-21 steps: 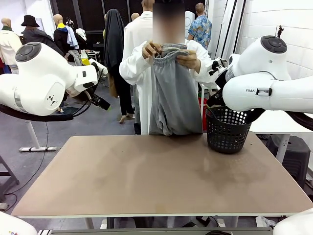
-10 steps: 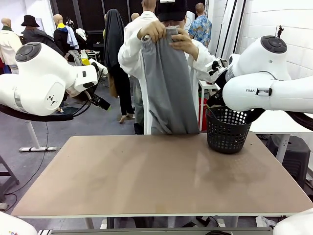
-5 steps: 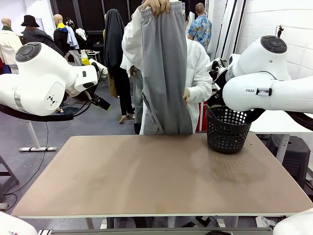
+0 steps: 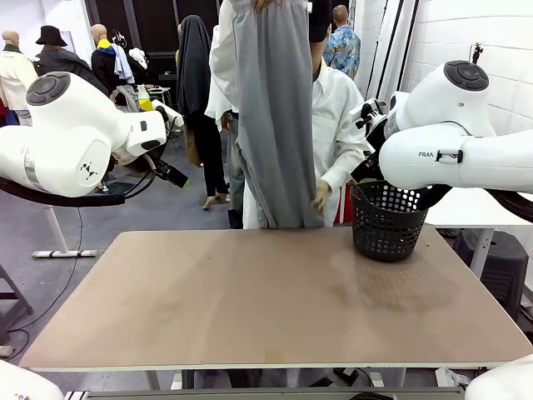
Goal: Fold the training pants.
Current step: Grab both ends of the Training pants handed by a person.
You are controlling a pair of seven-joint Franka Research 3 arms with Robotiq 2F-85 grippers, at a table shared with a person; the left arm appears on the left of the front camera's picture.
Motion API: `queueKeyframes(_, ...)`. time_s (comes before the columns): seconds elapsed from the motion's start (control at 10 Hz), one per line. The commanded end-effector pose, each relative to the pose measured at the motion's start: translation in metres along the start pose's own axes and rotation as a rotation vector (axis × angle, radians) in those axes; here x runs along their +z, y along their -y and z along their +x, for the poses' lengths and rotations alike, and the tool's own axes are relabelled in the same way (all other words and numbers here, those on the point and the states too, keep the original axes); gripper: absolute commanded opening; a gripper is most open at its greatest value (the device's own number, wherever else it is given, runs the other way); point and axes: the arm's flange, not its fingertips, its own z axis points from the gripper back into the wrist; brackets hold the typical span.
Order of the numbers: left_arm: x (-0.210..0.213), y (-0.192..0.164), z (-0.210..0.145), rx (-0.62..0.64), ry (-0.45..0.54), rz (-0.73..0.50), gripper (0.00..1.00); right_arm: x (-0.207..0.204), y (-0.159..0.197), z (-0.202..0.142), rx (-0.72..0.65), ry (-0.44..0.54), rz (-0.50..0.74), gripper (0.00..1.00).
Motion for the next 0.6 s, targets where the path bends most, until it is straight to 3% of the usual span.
queueKeyframes(0.0,0.0000,-0.0006,-0.0004,-0.006,-0.001,0.003,1.00,0.0006,-0.0001,0.0006,0.002,0.002,-0.001,1.00)
queueKeyframes(0.5,0.0000,-0.0006,-0.0004,-0.006,-0.001,0.003,1.00,0.0006,-0.0001,0.0006,0.002,0.002,-0.001,1.00)
